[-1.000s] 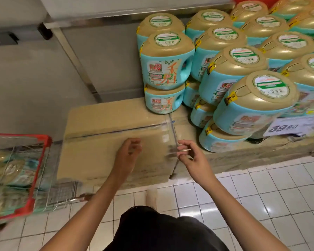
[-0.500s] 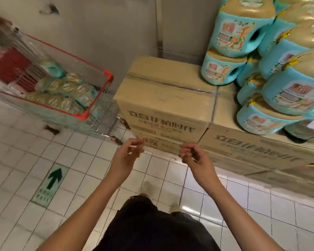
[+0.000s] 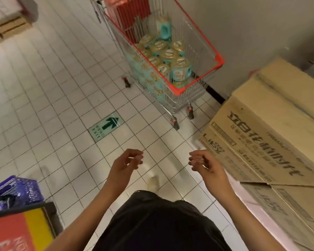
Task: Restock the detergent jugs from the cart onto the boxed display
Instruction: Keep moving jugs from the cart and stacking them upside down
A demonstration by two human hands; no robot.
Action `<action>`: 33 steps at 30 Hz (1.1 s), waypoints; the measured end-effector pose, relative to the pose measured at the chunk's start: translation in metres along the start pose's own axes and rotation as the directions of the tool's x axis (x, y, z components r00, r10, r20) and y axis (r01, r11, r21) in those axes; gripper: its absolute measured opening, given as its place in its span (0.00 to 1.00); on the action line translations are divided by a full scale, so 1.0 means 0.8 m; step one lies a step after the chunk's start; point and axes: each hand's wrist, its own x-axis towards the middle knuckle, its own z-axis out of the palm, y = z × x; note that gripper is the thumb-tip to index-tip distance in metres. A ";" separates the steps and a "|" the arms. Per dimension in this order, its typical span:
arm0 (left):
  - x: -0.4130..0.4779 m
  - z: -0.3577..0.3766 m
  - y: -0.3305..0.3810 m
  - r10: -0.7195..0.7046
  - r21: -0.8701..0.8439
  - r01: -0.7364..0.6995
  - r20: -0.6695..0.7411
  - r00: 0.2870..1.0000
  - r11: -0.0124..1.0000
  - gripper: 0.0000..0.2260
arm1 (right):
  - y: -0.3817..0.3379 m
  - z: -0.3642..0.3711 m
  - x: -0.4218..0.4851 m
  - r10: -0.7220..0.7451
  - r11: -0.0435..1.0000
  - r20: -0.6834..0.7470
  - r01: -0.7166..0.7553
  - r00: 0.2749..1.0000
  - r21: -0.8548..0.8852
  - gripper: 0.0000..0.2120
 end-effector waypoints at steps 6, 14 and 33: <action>0.049 -0.109 -0.012 -0.073 -0.053 0.069 -0.073 0.995 0.996 0.17 | -0.043 0.096 0.081 0.032 0.998 0.091 -0.027 0.995 -0.063 0.13; 0.171 -0.171 0.017 -0.036 -0.085 0.027 -0.099 0.994 0.996 0.09 | -0.095 0.149 0.203 0.070 0.987 0.155 -0.047 0.985 -0.153 0.10; 0.530 -0.301 0.111 -0.093 0.027 0.098 -0.156 0.983 0.995 0.07 | -0.233 0.242 0.630 0.000 0.989 0.285 0.043 0.959 -0.144 0.15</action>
